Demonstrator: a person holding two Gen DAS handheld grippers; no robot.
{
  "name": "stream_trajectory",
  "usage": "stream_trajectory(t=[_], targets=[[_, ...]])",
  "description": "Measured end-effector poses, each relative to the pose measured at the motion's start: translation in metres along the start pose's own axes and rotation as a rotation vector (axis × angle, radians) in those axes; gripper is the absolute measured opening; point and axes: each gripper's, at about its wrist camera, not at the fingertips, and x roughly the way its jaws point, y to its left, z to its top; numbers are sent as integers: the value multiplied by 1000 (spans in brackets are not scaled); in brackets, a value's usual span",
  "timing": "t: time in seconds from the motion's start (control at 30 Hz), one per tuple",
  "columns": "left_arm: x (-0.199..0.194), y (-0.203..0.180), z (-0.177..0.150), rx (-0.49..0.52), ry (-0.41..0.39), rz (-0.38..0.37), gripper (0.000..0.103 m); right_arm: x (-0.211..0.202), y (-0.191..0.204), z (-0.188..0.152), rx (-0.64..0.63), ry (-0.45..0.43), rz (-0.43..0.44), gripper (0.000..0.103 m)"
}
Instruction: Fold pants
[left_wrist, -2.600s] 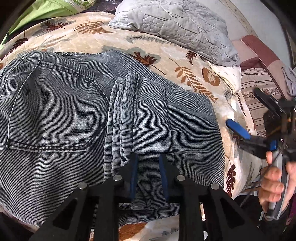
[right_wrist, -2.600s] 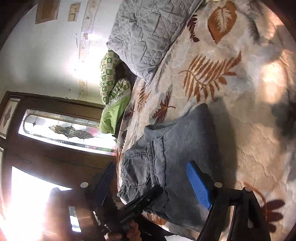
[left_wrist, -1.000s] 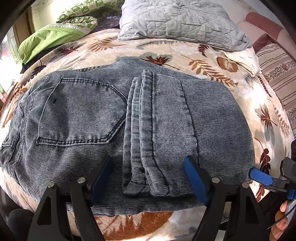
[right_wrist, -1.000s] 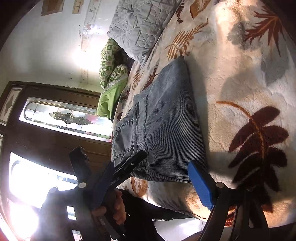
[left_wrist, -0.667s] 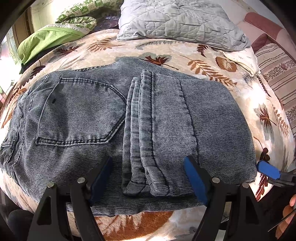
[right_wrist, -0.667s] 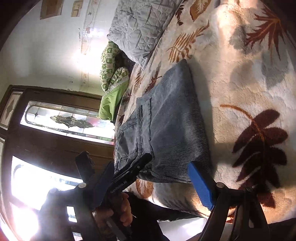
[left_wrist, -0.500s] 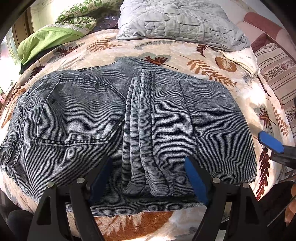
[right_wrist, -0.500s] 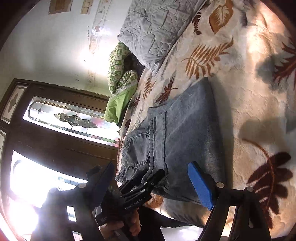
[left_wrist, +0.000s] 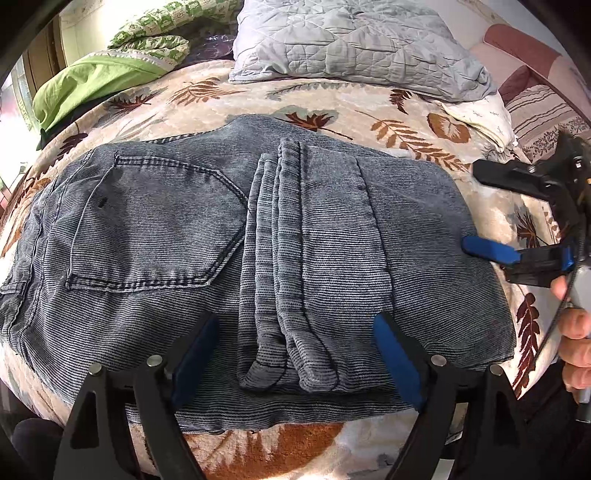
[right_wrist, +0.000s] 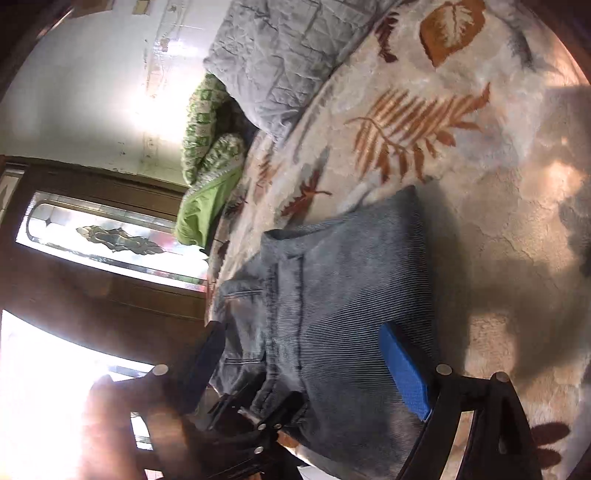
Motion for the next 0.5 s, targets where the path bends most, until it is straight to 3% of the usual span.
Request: stream_trajectory(t=[0.17, 0.33, 0.47, 0.5], targets=[[-9, 5, 2, -19, -9, -39, 86, -18, 9, -7, -18, -55, 73, 87], [-28, 5, 5, -39, -95, -62, 86, -31, 18, -2, -43, -84, 68, 87], [-1, -2, -1, 20, 5, -16, 86, -17, 19, 26, -28, -101, 106, 87], [-2, -4, -4, 41, -31, -6, 88, -9, 17, 34, -29, -99, 100, 87]])
